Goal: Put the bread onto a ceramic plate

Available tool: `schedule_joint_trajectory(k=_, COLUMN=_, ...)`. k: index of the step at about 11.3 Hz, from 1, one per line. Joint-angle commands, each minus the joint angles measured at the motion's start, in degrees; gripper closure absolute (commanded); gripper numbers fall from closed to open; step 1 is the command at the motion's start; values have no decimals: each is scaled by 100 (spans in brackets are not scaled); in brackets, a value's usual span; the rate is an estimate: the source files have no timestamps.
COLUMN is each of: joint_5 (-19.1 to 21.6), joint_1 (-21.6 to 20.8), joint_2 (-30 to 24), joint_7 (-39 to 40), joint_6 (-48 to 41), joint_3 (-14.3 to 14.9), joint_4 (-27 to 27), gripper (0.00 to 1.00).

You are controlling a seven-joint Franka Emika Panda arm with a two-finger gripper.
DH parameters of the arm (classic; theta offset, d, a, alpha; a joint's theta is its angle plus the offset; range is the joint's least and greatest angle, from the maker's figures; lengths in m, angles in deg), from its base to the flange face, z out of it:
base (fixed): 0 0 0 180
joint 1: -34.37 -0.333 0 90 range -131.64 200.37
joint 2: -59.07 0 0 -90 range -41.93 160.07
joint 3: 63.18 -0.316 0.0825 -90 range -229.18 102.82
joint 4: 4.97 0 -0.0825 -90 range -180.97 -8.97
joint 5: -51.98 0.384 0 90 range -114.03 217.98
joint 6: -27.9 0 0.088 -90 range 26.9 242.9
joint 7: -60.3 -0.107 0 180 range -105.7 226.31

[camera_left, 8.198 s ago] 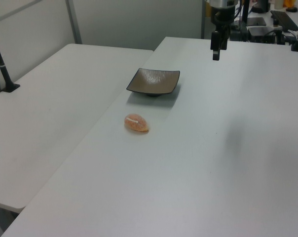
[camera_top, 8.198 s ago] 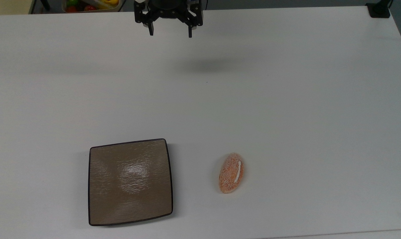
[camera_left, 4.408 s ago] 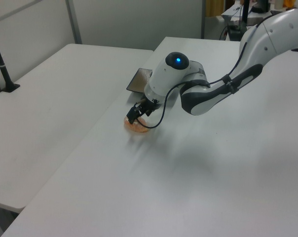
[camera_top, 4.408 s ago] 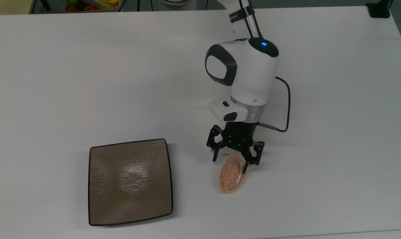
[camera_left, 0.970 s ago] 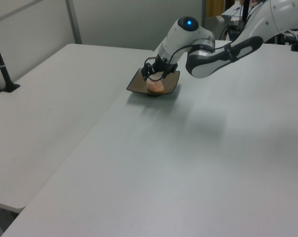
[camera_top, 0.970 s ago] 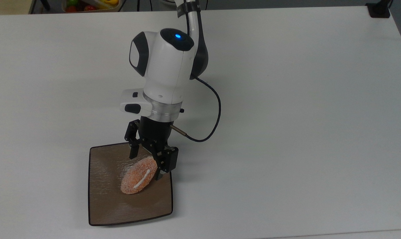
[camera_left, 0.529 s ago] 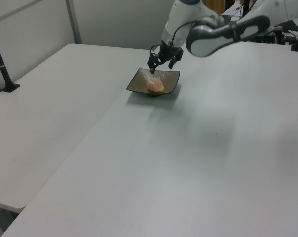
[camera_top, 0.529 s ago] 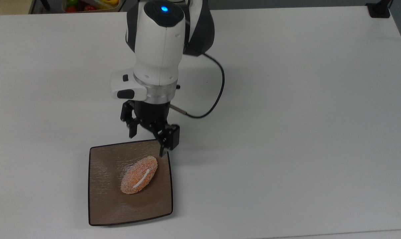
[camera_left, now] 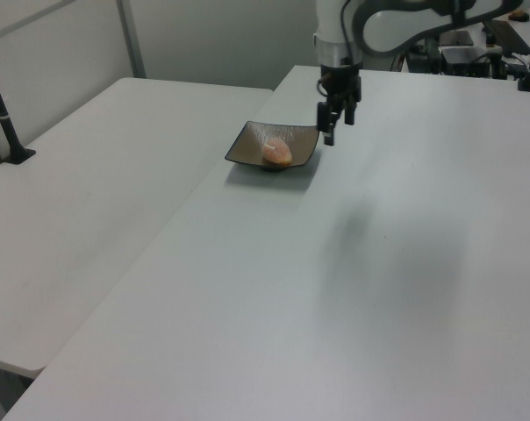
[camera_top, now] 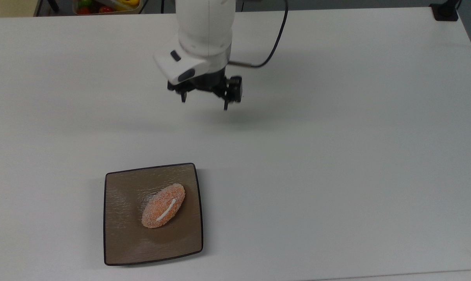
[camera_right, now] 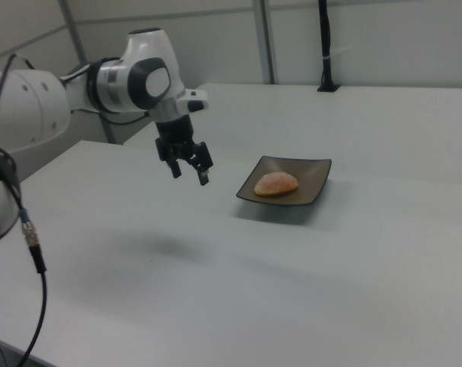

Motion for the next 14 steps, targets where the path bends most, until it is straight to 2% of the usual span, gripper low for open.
schedule_joint_trajectory(k=1, joint_5=480, joint_1=116, joint_2=-1164, joint_7=865, joint_6=7, joint_3=85, joint_4=-1179, gripper=0)
schedule_joint_trajectory(k=3, joint_5=903, joint_1=266, joint_2=-1508, joint_7=1035, joint_6=42, joint_3=287, joint_4=-1241, gripper=0)
schedule_joint_trajectory(k=6, joint_5=895, joint_1=284, joint_2=-1851, joint_7=1053, joint_6=7, joint_3=332, joint_4=-1583, gripper=0)
schedule_joint_trajectory(k=14, joint_5=843, joint_1=293, joint_2=-1817, joint_7=1061, joint_6=51, joint_3=359, joint_4=-1575, gripper=0)
